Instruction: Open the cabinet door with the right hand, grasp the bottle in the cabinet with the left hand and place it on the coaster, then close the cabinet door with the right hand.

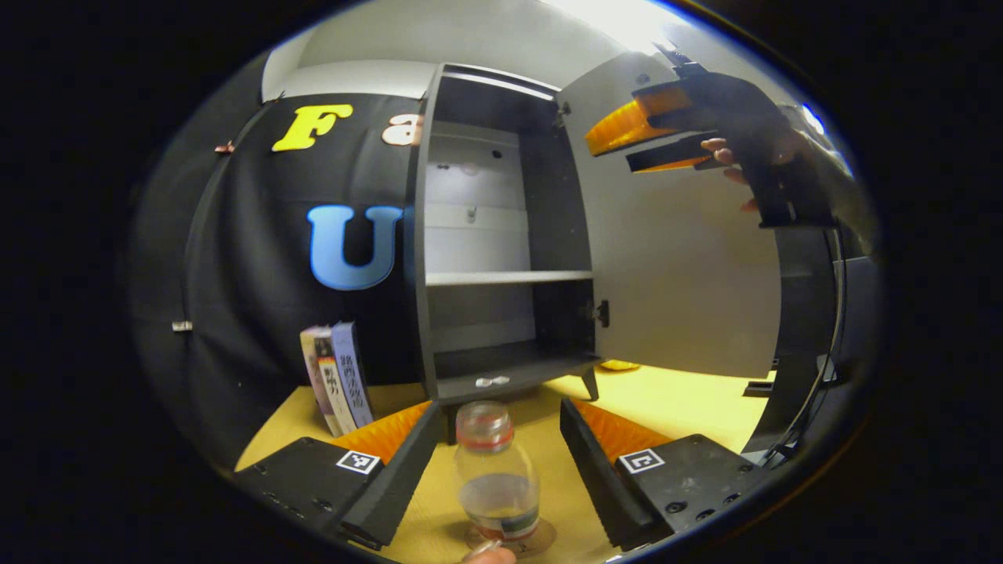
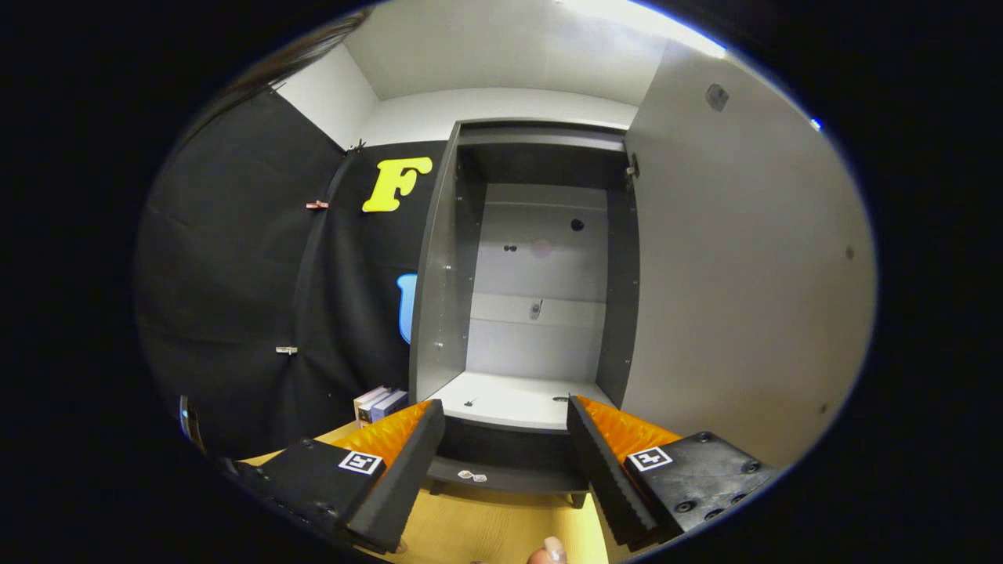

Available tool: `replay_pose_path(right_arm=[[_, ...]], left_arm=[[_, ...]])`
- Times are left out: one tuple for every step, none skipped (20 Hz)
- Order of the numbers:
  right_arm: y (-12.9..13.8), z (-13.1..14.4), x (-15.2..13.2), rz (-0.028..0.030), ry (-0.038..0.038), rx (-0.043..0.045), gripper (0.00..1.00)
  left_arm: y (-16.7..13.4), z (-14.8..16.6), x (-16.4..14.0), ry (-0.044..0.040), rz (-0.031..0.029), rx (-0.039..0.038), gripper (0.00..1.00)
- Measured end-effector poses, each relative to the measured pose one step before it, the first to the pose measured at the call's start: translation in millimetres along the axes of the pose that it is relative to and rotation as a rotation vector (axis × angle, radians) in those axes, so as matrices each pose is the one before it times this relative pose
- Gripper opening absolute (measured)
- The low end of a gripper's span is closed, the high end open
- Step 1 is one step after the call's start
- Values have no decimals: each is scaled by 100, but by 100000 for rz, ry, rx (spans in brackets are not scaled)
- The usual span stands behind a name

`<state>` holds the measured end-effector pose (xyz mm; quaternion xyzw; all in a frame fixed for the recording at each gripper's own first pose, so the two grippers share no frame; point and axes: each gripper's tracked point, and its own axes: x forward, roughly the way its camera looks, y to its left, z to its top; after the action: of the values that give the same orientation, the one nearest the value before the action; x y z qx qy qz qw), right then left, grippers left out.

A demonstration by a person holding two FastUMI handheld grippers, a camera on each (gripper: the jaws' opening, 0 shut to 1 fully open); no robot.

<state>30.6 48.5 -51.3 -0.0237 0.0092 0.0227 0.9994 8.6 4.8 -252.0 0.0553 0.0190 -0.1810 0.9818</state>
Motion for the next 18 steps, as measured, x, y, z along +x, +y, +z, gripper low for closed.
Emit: replay_pose_path(right_arm=[[-440,686,-707,-827,-127,-399,98],[-564,637,-819,-833,-88,-370,98],[-674,785,-902,-1256,-624,-7,98],[-656,956,-996,-1123,-1359,440,98],[-641,680,-976,-1093,-930,714,98],[-698,357,-1109,-1279,-75,489,94],[-997,341,-1315,-1763,38,-178,95],[-1090,413,-1170,-1981,-124,-200,97],[-927,447,-1336,-1629,-220,523,97],[-853,431,-1410,-1470,324,1247,94],[-787,307,-1484,-1236,711,1236,100],[-1065,335,-1304,-2157,183,28,99],[-1292,697,-1305,-3129,-820,-1534,98],[-1566,653,-986,-3646,-1117,-2216,97],[-1628,665,-779,-3795,-1138,-2260,97],[-1625,388,-738,-3552,-917,-1442,97],[-1652,90,-405,-2999,-179,-586,94],[-1547,-464,-380,-2880,1084,-116,93]], left_arm=[[235,1647,-241,153,-1369,23,95],[247,1726,-322,-128,-736,-178,95],[257,1852,-455,-663,-774,-593,95],[318,1816,-329,-744,-952,-1618,95],[73,1625,-132,-370,-1839,-2105,95],[49,1749,-111,-487,-2186,-1779,93],[140,1925,-36,-1010,-1624,-1193,93],[291,1873,112,-1197,-947,-519,93],[394,1576,332,-1114,-405,-248,95],[365,1478,444,-1634,-256,-934,93],[135,1096,635,-1569,-149,-2363,93],[-11,857,665,-965,-711,-3629,95],[-100,430,747,-270,-1048,-4014,93],[-130,244,717,674,-1050,-3079,95],[212,25,595,1080,110,-2125,95],[289,59,568,859,699,-1036,96],[258,-258,815,1683,730,-4,92],[139,41,569,1352,123,308,95]])
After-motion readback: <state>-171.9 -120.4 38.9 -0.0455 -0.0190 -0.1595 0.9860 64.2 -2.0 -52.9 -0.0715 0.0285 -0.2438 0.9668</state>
